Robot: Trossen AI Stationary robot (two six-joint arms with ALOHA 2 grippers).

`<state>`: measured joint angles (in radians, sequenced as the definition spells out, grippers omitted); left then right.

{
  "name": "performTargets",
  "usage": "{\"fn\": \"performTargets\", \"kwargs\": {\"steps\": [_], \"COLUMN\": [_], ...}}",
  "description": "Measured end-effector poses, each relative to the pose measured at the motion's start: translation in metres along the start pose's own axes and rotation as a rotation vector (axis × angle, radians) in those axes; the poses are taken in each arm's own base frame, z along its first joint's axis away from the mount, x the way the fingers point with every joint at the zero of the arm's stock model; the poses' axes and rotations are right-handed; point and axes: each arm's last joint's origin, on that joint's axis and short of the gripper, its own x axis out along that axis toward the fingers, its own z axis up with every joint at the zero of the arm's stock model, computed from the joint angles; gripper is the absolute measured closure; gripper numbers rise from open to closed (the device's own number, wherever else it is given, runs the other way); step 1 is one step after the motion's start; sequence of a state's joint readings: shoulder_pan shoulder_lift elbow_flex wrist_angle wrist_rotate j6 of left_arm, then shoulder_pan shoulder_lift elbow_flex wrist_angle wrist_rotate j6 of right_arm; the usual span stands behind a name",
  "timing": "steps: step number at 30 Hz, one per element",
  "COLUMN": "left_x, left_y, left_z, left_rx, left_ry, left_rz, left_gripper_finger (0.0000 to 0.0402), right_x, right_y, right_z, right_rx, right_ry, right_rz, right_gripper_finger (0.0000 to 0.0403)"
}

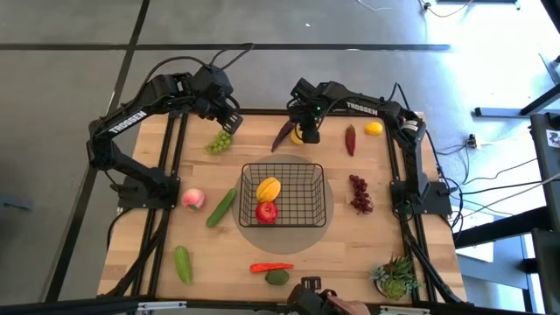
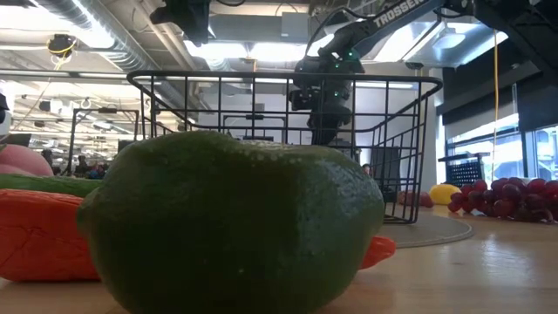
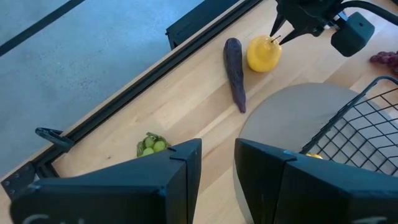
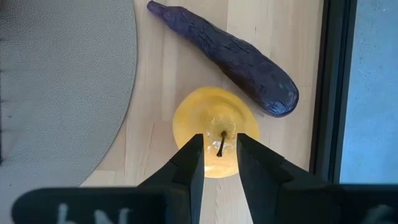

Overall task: Build produce basket
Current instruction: Put the yellow pear into the black wire basket

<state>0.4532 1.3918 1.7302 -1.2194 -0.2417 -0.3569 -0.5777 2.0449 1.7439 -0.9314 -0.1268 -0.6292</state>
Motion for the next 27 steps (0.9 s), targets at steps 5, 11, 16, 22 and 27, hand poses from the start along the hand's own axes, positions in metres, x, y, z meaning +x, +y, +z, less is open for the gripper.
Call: {"fn": "performTargets", "kwargs": {"steps": [5,11,16,22,27], "left_x": [0.0,0.0,0.0,0.0,0.0], "left_y": [0.0,0.0,0.0,0.0001,0.0001], "left_z": [0.0,0.0,0.0,-0.0001,-0.0001], "left_rx": [0.0,0.0,0.001,0.001,0.001], "left_ry": [0.0,0.0,0.0,0.001,0.001], "left_rz": [0.0,0.0,0.0,0.0,0.0], "left_gripper_finger": [0.0315,0.0315,0.0315,0.0315,0.0315], "right_x": [0.0001,0.0001,0.0,0.0001,0.0], "right_y": [0.0,0.0,0.0,0.0,0.0], "right_z": [-0.0001,-0.0001,0.0,-0.0001,0.0], "right_rx": [0.0,0.0,0.002,0.026,0.026], "right_ry": [0.001,0.001,0.001,0.001,0.001], "right_rz": [0.0,-0.001,-0.001,-0.001,-0.001], "right_gripper_finger": [0.0313,0.0313,0.0313,0.0313,0.0313]}}
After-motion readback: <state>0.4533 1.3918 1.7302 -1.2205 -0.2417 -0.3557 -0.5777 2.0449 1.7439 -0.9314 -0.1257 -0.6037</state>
